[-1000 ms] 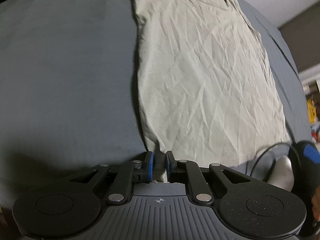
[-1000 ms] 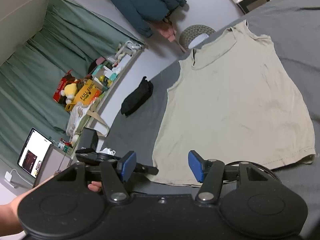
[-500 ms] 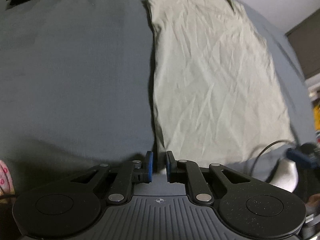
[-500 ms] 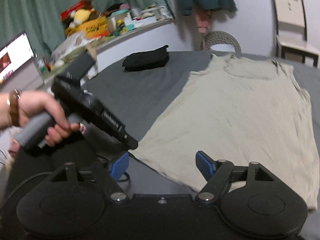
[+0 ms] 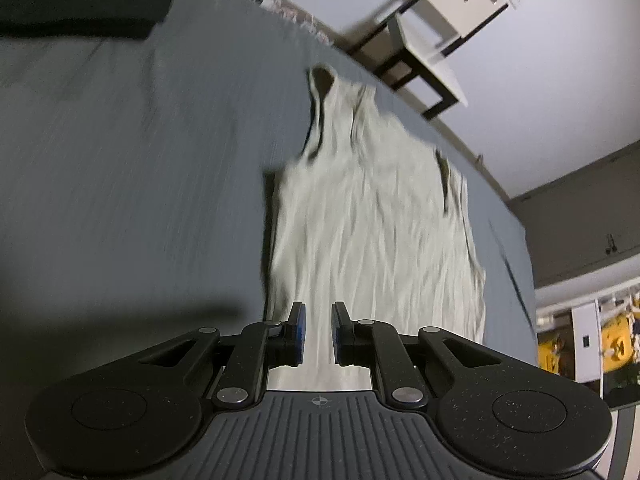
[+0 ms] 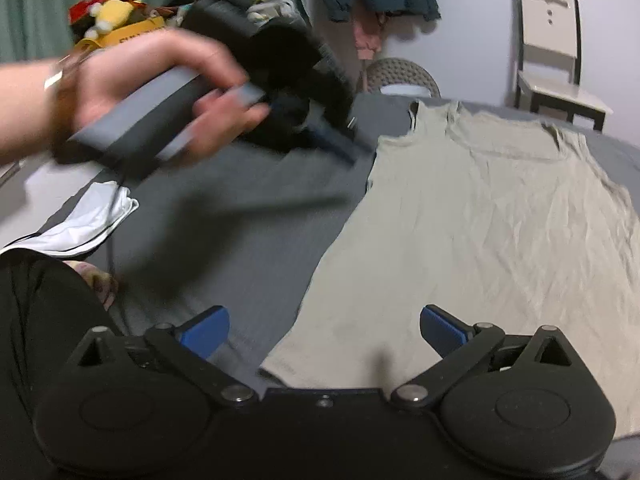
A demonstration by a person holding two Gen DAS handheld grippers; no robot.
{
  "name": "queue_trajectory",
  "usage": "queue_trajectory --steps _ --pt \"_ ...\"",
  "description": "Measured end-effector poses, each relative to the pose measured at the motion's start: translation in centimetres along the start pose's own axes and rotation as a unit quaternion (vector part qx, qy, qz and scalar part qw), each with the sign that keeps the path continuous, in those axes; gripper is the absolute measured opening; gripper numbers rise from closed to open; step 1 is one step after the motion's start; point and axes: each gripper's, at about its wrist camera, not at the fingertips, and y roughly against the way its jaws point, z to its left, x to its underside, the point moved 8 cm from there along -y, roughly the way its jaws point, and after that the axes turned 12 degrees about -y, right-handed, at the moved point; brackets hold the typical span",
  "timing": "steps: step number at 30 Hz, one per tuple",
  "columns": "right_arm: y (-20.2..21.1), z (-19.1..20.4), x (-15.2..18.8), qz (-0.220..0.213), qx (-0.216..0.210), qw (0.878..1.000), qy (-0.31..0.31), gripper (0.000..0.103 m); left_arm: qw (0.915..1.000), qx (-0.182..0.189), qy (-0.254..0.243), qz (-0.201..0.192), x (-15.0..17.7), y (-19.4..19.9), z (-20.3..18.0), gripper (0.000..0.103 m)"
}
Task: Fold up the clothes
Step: 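Pull both open grippers back from the tank top, then grasp the tank top's side edge with both grippers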
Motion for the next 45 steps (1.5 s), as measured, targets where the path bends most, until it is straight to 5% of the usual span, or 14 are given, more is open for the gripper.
queue_trajectory --steps 6,8,10,19,24,28,34,40,45 --pt "-1.1 1.1 0.8 0.027 0.010 0.997 0.067 0.103 0.9991 -0.005 0.031 -0.028 -4.7 -3.9 0.9 0.016" --pt "-1.1 1.5 0.8 0.036 -0.015 0.997 0.068 0.103 0.9991 -0.027 0.022 -0.024 -5.2 -4.7 1.3 0.069" --pt "-1.3 2.1 0.9 0.040 -0.011 0.996 0.077 0.102 0.9987 -0.045 0.012 -0.023 -5.5 -5.2 1.5 0.083" --pt "-2.1 1.6 0.9 0.091 0.002 0.995 0.045 0.098 0.9992 -0.004 0.037 -0.012 -6.0 -7.9 1.5 0.083" --pt "-2.8 1.1 1.4 0.110 0.025 0.991 0.069 0.077 0.9995 -0.030 0.004 -0.008 -6.2 -9.6 0.2 0.083" --pt "-3.0 1.5 1.6 0.103 0.030 0.990 0.095 0.077 0.9970 -0.073 -0.025 -0.011 -6.9 -9.8 -0.1 0.057" --pt "-2.5 1.5 2.1 0.094 0.033 0.983 0.152 0.073 0.9954 -0.088 -0.037 -0.003 -7.4 -9.4 0.1 0.038" --pt "-2.3 2.1 2.1 0.077 0.006 0.977 0.197 0.069 0.9952 -0.087 -0.046 0.001 -6.9 -8.5 0.5 0.035" --pt "-3.4 1.9 2.5 0.072 -0.002 0.982 0.178 0.065 0.9950 -0.087 -0.051 0.000 -6.6 -8.3 0.6 0.036"
